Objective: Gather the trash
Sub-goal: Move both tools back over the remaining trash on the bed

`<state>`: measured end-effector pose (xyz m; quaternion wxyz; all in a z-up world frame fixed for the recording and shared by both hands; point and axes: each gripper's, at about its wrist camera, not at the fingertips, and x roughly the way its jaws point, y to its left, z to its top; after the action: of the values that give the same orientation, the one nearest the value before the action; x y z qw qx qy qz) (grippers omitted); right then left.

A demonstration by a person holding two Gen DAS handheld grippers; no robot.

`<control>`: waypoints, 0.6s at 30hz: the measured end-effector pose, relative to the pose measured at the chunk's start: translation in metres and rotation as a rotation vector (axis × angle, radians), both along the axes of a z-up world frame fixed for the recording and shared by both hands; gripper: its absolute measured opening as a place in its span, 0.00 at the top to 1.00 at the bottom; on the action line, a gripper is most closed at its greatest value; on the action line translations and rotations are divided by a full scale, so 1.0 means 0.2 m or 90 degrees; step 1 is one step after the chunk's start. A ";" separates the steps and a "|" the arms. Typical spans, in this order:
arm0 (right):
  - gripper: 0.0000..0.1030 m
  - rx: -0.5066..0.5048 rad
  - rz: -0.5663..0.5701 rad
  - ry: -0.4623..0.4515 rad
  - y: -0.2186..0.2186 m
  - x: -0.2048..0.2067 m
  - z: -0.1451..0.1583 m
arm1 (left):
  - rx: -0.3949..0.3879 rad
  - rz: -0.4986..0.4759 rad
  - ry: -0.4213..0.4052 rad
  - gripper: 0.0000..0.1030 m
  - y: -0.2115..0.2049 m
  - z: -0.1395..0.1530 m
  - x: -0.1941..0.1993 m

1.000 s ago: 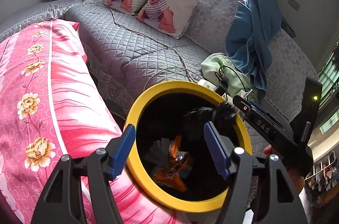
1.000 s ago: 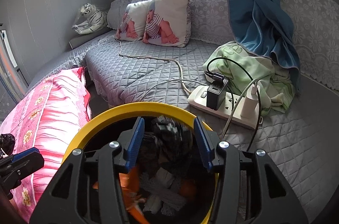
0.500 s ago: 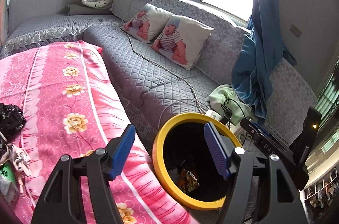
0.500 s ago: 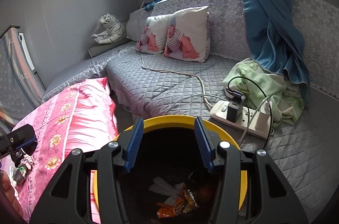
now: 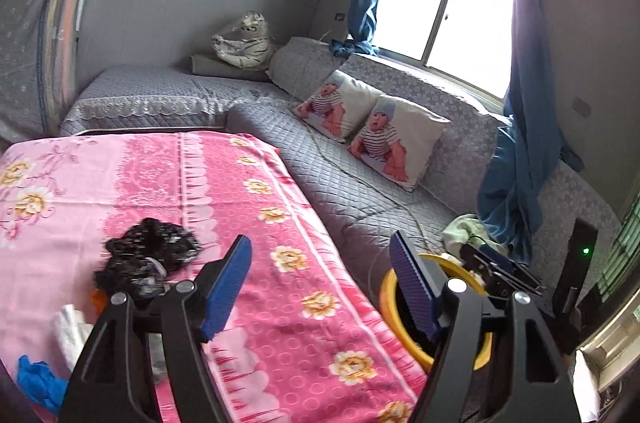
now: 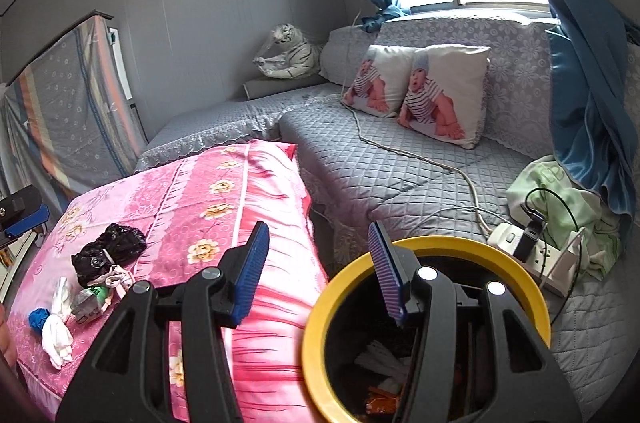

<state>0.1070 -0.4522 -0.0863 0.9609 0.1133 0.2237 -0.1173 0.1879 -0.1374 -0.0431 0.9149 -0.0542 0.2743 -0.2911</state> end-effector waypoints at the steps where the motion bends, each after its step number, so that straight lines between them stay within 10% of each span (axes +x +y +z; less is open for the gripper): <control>1: 0.52 -0.002 0.014 0.002 0.04 0.02 0.00 | 0.012 0.022 -0.007 0.33 0.07 0.00 0.00; 18: 0.49 -0.047 0.219 0.045 0.78 0.33 -0.05 | 0.036 0.222 0.041 0.27 1.00 -0.23 -0.08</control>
<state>0.1737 -0.2963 -0.0961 0.9618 0.0337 0.2692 0.0367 0.1713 0.0631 -0.0896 0.9435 -0.0846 0.2977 -0.1187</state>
